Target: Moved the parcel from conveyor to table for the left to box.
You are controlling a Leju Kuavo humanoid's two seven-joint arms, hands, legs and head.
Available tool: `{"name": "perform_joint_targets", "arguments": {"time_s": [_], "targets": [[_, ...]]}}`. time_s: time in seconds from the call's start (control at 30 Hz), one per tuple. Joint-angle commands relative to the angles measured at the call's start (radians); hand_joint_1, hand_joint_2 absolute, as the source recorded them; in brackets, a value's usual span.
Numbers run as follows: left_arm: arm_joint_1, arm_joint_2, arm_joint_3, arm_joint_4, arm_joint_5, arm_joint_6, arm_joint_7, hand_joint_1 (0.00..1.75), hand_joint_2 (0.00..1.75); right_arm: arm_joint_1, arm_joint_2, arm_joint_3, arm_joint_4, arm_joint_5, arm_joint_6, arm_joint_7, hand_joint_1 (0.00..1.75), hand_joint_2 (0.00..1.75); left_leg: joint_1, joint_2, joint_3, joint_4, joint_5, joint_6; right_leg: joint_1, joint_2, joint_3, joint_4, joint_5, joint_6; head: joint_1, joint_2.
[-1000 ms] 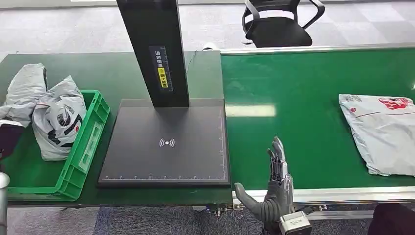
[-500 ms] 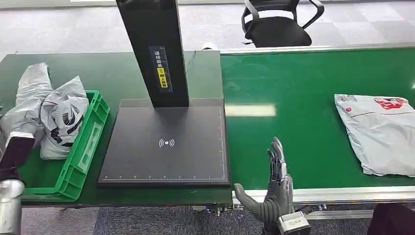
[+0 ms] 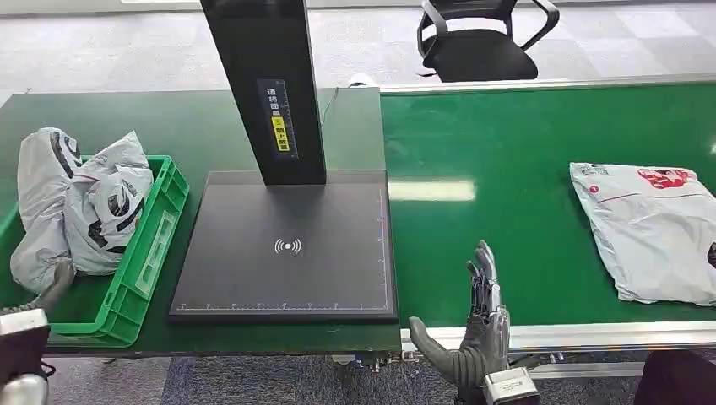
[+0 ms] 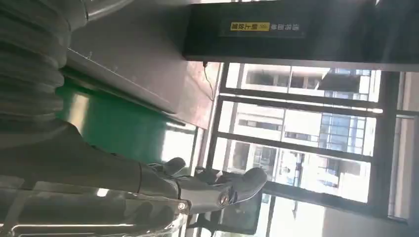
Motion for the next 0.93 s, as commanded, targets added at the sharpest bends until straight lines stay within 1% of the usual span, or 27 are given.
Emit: {"name": "perform_joint_targets", "arguments": {"time_s": [0.03, 0.07, 0.1, 0.13, 0.17, 0.2, 0.23, 0.27, 0.3, 0.33, 0.37, 0.4, 0.47, 0.5, 0.57, 0.63, 0.77, 0.8, 0.87, 0.93], "targets": [[0.239, -0.181, -0.188, -0.291, 0.01, 0.042, -0.063, 0.0, 1.75, 0.015, -0.035, 0.006, 0.005, -0.004, -0.024, -0.003, 0.0, 1.75, -0.001, -0.001, 0.002, -0.001, 0.0, 0.003, 0.0, -0.001, 0.002, -0.002, 0.0, -0.002, 0.0, 0.0], [0.253, -0.18, -0.241, -0.278, 0.003, 0.034, -0.066, 0.0, 1.75, 0.018, -0.037, 0.005, 0.006, -0.005, -0.028, -0.005, 0.0, 1.75, -0.001, -0.001, 0.002, -0.001, 0.0, 0.002, 0.0, -0.001, 0.002, -0.001, 0.0, -0.001, 0.0, 0.0], [0.27, -0.199, -0.326, -0.239, -0.04, 0.006, -0.048, 0.0, 1.75, 0.022, -0.041, 0.006, 0.008, -0.008, -0.034, -0.006, 0.0, 1.75, -0.001, -0.002, 0.003, -0.002, 0.0, 0.003, 0.0, -0.002, 0.003, -0.003, 0.0, -0.002, 0.0, 0.0], [0.27, -0.221, -0.386, -0.199, -0.076, 0.03, -0.047, 0.0, 1.75, 0.023, -0.044, 0.009, 0.012, -0.01, -0.041, -0.003, 0.0, 1.75, -0.001, -0.003, 0.003, -0.002, 0.0, 0.003, -0.001, -0.003, 0.003, -0.003, -0.001, -0.002, 0.0, 0.0], [0.263, -0.227, -0.455, -0.149, -0.09, 0.026, -0.029, 0.0, 1.75, 0.022, -0.049, 0.015, 0.018, -0.01, -0.041, 0.012, 0.0, 1.75, -0.002, -0.005, 0.004, -0.004, 0.0, 0.004, -0.001, -0.005, 0.006, -0.005, 0.0, -0.003, 0.0, 0.0], [0.238, -0.249, -0.545, -0.059, -0.136, -0.012, 0.02, 0.0, 1.75, 0.014, -0.058, 0.028, 0.034, -0.003, -0.029, 0.05, 0.0, 1.75, -0.002, -0.005, 0.003, -0.003, 0.0, 0.004, -0.001, -0.005, 0.005, -0.004, -0.001, -0.002, 0.0, 0.0], [0.221, -0.27, -0.582, -0.01, -0.161, 0.021, 0.021, 0.0, 1.75, 0.009, -0.056, 0.028, 0.045, -0.002, -0.034, 0.051, 0.0, 1.75, -0.002, -0.006, 0.003, -0.003, 0.0, 0.003, -0.001, -0.006, 0.005, -0.004, -0.001, -0.002, 0.0, 0.0], [0.205, -0.279, -0.622, 0.028, -0.091, -0.027, 0.02, 0.0, 1.75, 0.005, -0.055, 0.032, 0.055, -0.008, -0.026, 0.055, 0.0, 1.75, -0.003, -0.01, 0.005, -0.005, 0.002, 0.005, -0.002, -0.009, 0.008, -0.006, 0.0, -0.002, 0.0, 0.0], [0.177, -0.304, -0.65, 0.093, -0.051, -0.081, 0.009, 0.0, 1.75, -0.007, -0.052, 0.043, 0.084, -0.02, 0.0, 0.07, 0.0, 1.75, -0.002, -0.008, 0.005, -0.004, 0.001, 0.004, -0.001, -0.007, 0.007, -0.005, -0.001, -0.001, 0.0, 0.0], [0.161, -0.319, -0.656, 0.131, -0.053, -0.074, -0.002, 0.0, 1.75, -0.013, -0.046, 0.046, 0.104, -0.018, -0.005, 0.069, 0.0, 1.75, -0.003, -0.006, 0.004, -0.004, 0.001, 0.004, -0.002, -0.005, 0.005, -0.004, 0.0, -0.001, 0.0, 0.0], [0.153, -0.335, -0.653, 0.152, 0.005, -0.104, -0.028, 0.0, 1.75, -0.018, -0.043, 0.051, 0.119, -0.012, -0.009, 0.069, 0.0, 1.75, -0.003, -0.009, 0.005, -0.005, 0.002, 0.005, -0.003, -0.008, 0.008, -0.006, 0.0, -0.002, 0.0, 0.0], [0.134, -0.358, -0.647, 0.21, 0.056, -0.139, -0.035, 0.0, 1.75, -0.023, -0.033, 0.051, 0.144, -0.038, 0.009, 0.071, 0.0, 1.75, -0.003, -0.008, 0.005, -0.004, 0.001, 0.004, -0.002, -0.006, 0.008, -0.006, 0.0, -0.002, 0.0, 0.0], [0.115, -0.38, -0.652, 0.265, 0.096, -0.17, -0.068, 0.0, 1.75, -0.019, -0.023, 0.039, 0.165, -0.044, -0.003, 0.066, 0.0, 1.75, -0.003, -0.006, 0.006, -0.005, 0.001, 0.004, -0.002, -0.005, 0.009, -0.006, 0.001, -0.002, 0.0, 0.0], [0.103, -0.391, -0.653, 0.305, 0.1, -0.172, -0.072, 0.0, 1.75, -0.009, -0.012, 0.025, 0.164, -0.013, -0.047, 0.048, 0.0, 1.75, -0.003, -0.006, 0.005, -0.004, 0.0, 0.003, -0.002, -0.004, 0.008, -0.004, 0.0, -0.002, 0.0, 0.0], [0.099, -0.395, -0.656, 0.327, 0.101, -0.174, -0.073, 0.0, 1.75, 0.004, -0.01, 0.02, 0.148, -0.008, -0.058, 0.048, 0.0, 1.75, -0.003, -0.008, 0.006, -0.005, 0.001, 0.004, -0.002, -0.006, 0.01, -0.006, 0.0, -0.003, 0.0, 0.0], [0.106, -0.397, -0.644, 0.326, 0.115, -0.192, -0.065, 0.0, 1.75, 0.036, -0.011, 0.019, 0.104, 0.006, -0.084, 0.043, 0.0, 1.75, -0.003, -0.006, 0.005, -0.003, 0.0, 0.003, -0.002, -0.005, 0.007, -0.003, -0.001, -0.002, 0.0, 0.0], [0.123, -0.394, -0.625, 0.294, 0.084, -0.199, -0.043, 0.0, 1.75, 0.075, -0.038, 0.06, 0.06, 0.023, -0.125, 0.045, 0.0, 1.75, -0.002, -0.005, 0.003, -0.001, -0.001, 0.002, -0.002, -0.004, 0.005, -0.002, -0.001, -0.001, -0.001, 0.0], [0.134, -0.398, -0.619, 0.277, 0.063, -0.196, -0.04, 0.0, 1.75, 0.076, -0.056, 0.086, 0.061, 0.022, -0.143, 0.044, 0.0, 1.75, -0.002, -0.006, 0.004, -0.002, -0.001, 0.004, -0.001, -0.005, 0.006, -0.003, -0.001, -0.002, 0.0, 0.0], [0.152, -0.398, -0.621, 0.255, 0.055, -0.196, -0.04, 0.0, 1.75, 0.073, -0.07, 0.108, 0.074, 0.022, -0.157, 0.044, 0.0, 1.75, -0.002, -0.003, 0.003, -0.001, -0.002, 0.002, -0.001, -0.002, 0.004, -0.001, -0.001, -0.001, -0.001, 0.0], [0.174, -0.399, -0.615, 0.244, 0.053, -0.196, -0.029, 0.0, 1.75, 0.056, -0.092, 0.144, 0.105, 0.003, -0.207, 0.048, 0.0, 1.75, -0.002, -0.003, 0.004, -0.001, -0.002, 0.003, -0.001, -0.001, 0.005, -0.003, -0.001, -0.001, -0.001, 0.0]]}}
